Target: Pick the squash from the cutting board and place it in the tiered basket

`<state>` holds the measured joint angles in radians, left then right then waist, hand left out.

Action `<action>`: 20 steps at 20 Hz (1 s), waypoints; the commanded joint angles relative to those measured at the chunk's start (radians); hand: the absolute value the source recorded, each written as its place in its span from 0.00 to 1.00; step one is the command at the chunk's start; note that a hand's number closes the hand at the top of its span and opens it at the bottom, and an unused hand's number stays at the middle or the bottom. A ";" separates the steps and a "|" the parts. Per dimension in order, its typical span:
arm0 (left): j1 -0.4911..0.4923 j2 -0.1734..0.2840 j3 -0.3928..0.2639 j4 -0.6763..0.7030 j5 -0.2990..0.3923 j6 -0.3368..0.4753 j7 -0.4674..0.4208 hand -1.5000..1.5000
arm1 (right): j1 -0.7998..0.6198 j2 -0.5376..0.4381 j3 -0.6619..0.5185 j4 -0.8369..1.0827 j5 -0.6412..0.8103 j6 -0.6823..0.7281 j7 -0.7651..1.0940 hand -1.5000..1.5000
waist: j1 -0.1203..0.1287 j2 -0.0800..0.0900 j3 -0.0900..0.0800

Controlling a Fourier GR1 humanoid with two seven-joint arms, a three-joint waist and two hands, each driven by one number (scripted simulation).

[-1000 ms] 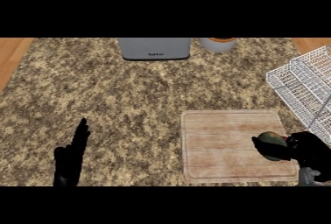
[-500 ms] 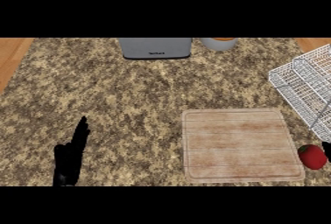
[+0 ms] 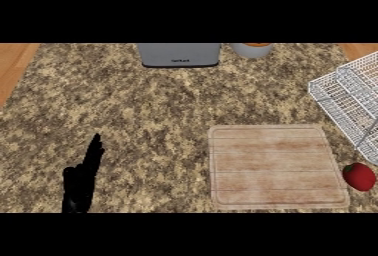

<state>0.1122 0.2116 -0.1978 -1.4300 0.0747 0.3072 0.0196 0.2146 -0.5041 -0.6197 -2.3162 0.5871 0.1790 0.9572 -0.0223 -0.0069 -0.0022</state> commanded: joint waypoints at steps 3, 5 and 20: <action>-0.078 -0.015 0.007 0.010 -0.018 0.001 0.060 0.50 | -0.180 -0.204 -0.125 -0.019 -0.114 0.178 0.176 1.00 | 0.021 0.006 0.001; -0.044 -0.012 0.020 0.039 -0.012 -0.026 0.020 0.50 | -0.220 -0.232 -0.143 0.041 -0.121 0.182 0.152 1.00 | 0.024 0.006 0.001; -0.054 0.000 0.036 -0.007 -0.039 -0.056 0.062 0.50 | -0.567 -0.397 0.055 0.646 -0.013 0.039 0.018 1.00 | 0.043 0.010 0.002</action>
<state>0.0606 0.1901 -0.1726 -1.4131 0.0368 0.2716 0.0506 -0.2669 -0.8848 -0.6395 -1.8186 0.5397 0.2670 0.9783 0.0157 0.0021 -0.0005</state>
